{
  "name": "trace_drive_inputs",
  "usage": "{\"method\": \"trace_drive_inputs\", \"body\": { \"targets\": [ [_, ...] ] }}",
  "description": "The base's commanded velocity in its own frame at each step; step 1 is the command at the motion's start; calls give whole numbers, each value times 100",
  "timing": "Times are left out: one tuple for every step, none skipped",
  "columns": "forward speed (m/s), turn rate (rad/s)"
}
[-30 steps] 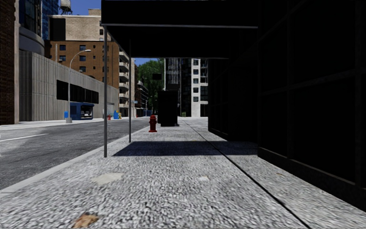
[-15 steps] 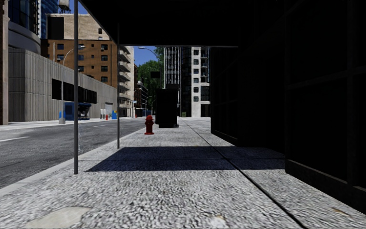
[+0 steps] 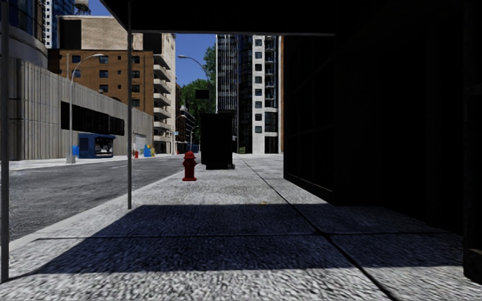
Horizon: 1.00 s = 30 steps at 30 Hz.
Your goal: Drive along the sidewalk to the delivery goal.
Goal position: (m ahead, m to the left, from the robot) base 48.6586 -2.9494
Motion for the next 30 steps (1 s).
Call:
{"method": "trace_drive_inputs", "body": {
  "targets": [
    [200, 0],
    [200, 0],
    [200, 0],
    [200, 0],
    [200, 0],
    [200, 0],
    [200, 0],
    [200, 0],
    [200, 0],
    [200, 0],
    [200, 0],
    [200, 0],
    [200, 0],
    [200, 0],
    [200, 0],
    [200, 0],
    [200, 0],
    [200, 0],
    [200, 0],
    [200, 0],
    [200, 0],
    [200, 0],
    [200, 0],
    [200, 0],
    [200, 0],
    [200, 0],
    [200, 0],
    [200, 0],
    [200, 0],
    [200, 0]
  ]
}}
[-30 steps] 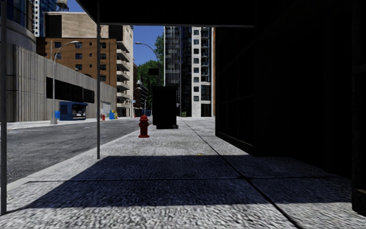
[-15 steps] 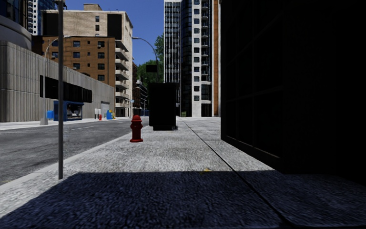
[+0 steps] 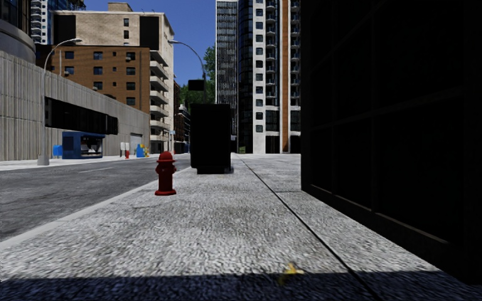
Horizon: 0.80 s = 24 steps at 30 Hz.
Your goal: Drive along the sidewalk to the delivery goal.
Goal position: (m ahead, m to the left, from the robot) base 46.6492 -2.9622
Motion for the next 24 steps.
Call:
{"method": "trace_drive_inputs", "body": {
  "targets": [
    [200, 0],
    [200, 0],
    [200, 0],
    [200, 0],
    [200, 0],
    [200, 0],
    [200, 0],
    [200, 0],
    [200, 0],
    [200, 0],
    [200, 0],
    [200, 0],
    [200, 0],
    [200, 0],
    [200, 0],
    [200, 0],
    [200, 0],
    [200, 0],
    [200, -21],
    [200, -21],
    [200, -21],
    [200, -21],
    [200, -21],
    [200, -21]
  ]
}}
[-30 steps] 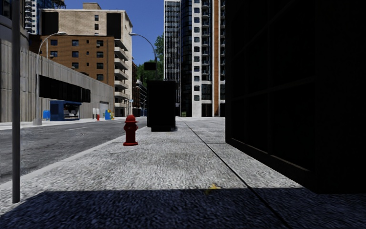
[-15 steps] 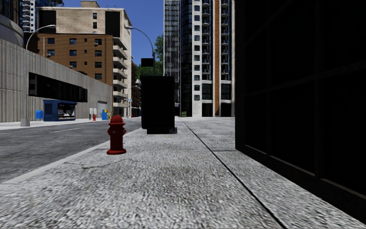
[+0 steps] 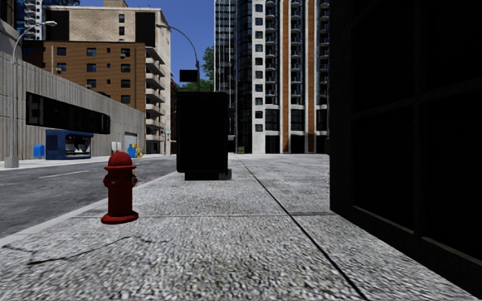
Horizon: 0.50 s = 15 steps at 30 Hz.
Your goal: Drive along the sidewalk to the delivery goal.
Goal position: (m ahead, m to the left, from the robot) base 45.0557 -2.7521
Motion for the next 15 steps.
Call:
{"method": "trace_drive_inputs", "body": {
  "targets": [
    [200, -21],
    [200, -21],
    [200, -21],
    [200, -21],
    [200, -21],
    [200, -21],
    [200, -21],
    [200, -21],
    [200, -21],
    [200, -21],
    [200, -21],
    [200, -21],
    [200, -21],
    [200, -21],
    [200, -21]
  ]
}}
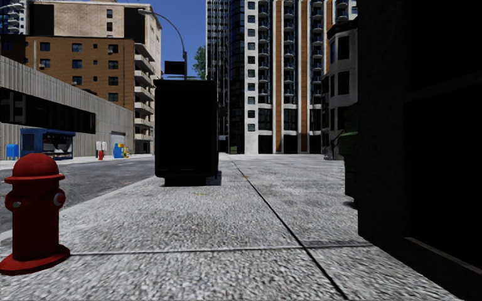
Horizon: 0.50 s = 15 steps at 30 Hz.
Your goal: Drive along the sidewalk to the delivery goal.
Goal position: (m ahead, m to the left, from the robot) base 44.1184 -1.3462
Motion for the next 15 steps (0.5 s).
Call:
{"method": "trace_drive_inputs", "body": {
  "targets": [
    [200, -21],
    [200, -21],
    [200, -21],
    [200, -21],
    [200, -21],
    [200, -21],
    [200, -21],
    [200, -21],
    [200, -21],
    [200, -21],
    [200, -21],
    [200, -21],
    [200, -21],
    [200, -21],
    [200, -21]
  ]
}}
